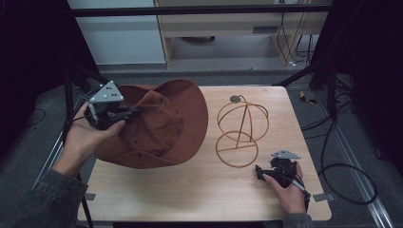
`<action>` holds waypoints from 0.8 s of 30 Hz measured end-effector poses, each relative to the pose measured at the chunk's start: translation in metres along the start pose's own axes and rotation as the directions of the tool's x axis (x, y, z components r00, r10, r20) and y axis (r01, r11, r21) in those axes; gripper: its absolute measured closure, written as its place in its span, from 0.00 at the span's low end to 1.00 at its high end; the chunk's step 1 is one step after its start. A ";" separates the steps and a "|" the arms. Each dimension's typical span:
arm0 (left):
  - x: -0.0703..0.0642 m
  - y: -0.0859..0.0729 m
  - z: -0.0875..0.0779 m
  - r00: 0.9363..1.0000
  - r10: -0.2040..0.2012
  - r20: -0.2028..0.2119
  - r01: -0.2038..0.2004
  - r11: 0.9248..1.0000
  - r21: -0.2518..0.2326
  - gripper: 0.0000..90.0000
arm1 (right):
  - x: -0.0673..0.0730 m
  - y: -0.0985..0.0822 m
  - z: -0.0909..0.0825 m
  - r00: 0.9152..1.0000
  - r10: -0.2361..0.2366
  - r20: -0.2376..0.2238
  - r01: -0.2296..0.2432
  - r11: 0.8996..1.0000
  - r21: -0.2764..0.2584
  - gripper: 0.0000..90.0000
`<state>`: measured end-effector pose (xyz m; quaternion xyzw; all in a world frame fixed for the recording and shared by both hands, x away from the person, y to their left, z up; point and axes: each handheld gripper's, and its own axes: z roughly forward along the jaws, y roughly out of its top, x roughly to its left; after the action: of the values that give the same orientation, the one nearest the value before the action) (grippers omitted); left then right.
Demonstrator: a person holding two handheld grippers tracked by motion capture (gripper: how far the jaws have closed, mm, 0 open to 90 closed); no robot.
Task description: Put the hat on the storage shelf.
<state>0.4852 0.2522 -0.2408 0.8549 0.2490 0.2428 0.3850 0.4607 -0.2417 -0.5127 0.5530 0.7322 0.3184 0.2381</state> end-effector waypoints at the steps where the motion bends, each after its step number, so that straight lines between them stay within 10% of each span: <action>1: 0.000 0.001 -0.003 1.000 -0.002 0.002 0.002 1.000 -0.007 0.98 | 0.000 0.000 0.000 1.000 0.000 0.000 0.000 1.000 0.000 0.03; 24: -0.010 0.027 -0.026 0.999 0.050 0.005 -0.050 0.998 -0.036 0.98 | -0.011 -0.003 -0.003 0.999 0.030 0.026 -0.030 1.000 -0.002 0.03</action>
<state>0.4683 0.2445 -0.2069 0.8545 0.2222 0.2543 0.3947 0.4594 -0.2532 -0.5128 0.5680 0.7203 0.3152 0.2433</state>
